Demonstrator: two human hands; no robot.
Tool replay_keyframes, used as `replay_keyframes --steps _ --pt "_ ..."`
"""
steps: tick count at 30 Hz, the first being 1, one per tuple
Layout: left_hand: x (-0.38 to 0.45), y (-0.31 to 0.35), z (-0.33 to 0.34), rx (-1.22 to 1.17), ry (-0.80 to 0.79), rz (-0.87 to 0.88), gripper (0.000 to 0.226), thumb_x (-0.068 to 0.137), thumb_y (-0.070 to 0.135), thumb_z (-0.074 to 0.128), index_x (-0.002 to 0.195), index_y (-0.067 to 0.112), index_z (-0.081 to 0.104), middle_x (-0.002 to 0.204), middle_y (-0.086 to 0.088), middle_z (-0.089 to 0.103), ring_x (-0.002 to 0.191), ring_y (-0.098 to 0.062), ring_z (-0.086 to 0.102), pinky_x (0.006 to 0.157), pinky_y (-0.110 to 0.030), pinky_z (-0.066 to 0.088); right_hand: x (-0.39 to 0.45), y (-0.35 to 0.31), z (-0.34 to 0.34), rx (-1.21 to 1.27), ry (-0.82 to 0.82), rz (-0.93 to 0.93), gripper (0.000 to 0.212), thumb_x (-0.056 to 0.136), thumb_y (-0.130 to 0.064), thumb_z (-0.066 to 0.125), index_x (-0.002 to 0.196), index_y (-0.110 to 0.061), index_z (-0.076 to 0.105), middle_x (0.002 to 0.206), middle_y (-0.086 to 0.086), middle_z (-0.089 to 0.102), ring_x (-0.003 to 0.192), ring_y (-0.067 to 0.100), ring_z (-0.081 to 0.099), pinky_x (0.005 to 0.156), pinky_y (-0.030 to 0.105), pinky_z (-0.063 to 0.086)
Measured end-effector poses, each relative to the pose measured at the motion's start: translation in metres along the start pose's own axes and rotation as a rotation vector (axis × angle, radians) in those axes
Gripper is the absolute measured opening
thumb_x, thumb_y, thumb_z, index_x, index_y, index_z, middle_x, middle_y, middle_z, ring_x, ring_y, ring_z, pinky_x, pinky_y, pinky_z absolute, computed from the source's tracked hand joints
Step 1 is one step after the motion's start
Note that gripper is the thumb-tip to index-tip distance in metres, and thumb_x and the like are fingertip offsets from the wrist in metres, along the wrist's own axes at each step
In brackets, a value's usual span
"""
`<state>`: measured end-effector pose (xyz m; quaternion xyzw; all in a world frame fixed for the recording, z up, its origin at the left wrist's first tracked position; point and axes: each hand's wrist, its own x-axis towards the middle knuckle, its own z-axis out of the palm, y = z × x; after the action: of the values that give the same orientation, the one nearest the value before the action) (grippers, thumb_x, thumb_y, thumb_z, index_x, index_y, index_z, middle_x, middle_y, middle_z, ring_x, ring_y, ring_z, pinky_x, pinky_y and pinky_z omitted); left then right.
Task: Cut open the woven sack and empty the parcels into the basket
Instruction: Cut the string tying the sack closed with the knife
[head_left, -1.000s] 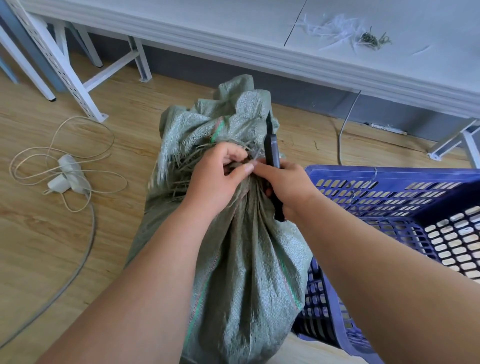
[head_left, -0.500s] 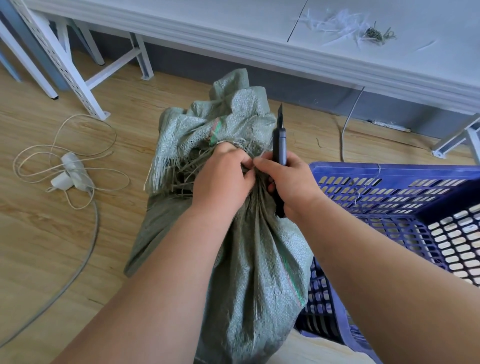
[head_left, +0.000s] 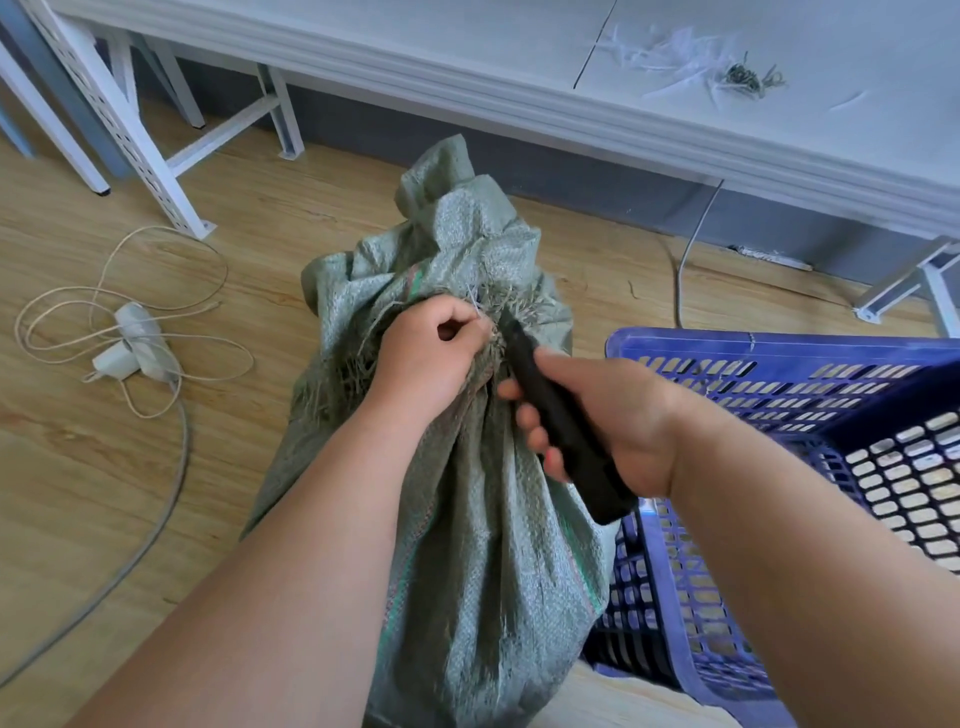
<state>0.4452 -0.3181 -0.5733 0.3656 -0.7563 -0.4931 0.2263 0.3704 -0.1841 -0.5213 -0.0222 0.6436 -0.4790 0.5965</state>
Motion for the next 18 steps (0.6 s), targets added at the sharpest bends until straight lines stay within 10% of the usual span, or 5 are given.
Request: replay_keyframes --steps 8,18 --pt "-0.003 0.005 0.001 -0.021 0.027 0.007 0.011 0.092 0.027 0.062 0.085 0.019 0.067 0.094 -0.013 0.068 0.076 -0.014 0.054 0.065 -0.02 0.04 0.0 -0.005 -0.002 -0.146 0.015 0.078 0.036 0.103 -0.042 0.036 0.096 -0.013 0.057 0.058 0.001 0.048 0.038 0.01 0.043 0.036 0.015 0.035" --pt "-0.005 0.007 0.003 -0.108 0.078 -0.023 0.007 0.091 0.025 0.063 0.088 0.02 0.065 0.081 0.012 0.062 0.069 0.001 0.052 0.061 -0.009 0.038 -0.008 -0.01 -0.006 -0.114 -0.032 0.128 0.033 0.104 -0.04 0.032 0.11 -0.017 0.055 0.056 0.0 0.046 0.037 0.009 0.042 0.037 0.015 0.035"
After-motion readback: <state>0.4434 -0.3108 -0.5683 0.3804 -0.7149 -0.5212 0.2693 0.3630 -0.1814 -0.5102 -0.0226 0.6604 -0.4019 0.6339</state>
